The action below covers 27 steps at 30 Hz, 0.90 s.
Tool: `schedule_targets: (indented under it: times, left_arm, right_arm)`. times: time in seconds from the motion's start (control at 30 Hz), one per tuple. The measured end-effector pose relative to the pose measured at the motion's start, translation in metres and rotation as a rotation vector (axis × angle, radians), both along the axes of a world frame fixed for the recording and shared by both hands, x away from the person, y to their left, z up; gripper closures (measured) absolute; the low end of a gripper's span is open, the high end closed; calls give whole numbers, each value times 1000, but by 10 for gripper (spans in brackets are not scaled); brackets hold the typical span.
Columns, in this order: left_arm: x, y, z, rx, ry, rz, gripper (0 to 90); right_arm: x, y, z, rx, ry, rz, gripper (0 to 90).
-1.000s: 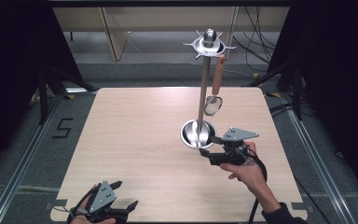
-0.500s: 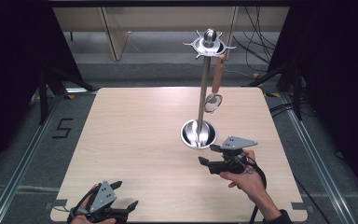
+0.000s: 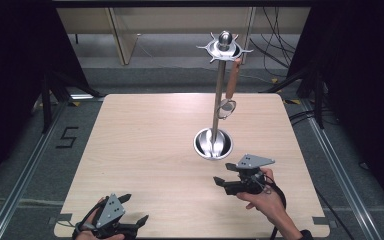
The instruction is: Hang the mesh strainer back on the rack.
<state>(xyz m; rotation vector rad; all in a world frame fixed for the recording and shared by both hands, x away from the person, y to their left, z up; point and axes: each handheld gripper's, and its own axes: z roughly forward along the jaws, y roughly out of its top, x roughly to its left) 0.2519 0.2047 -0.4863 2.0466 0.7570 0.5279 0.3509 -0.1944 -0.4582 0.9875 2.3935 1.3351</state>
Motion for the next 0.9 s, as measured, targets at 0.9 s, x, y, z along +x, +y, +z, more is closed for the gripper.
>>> schedule_targets:
  times: [0.9]
  left_arm:
    - [-2, -1, 0, 3, 20, 2, 151]
  right_arm:
    - [-14, -12, -17, -21, 28, 29, 305]
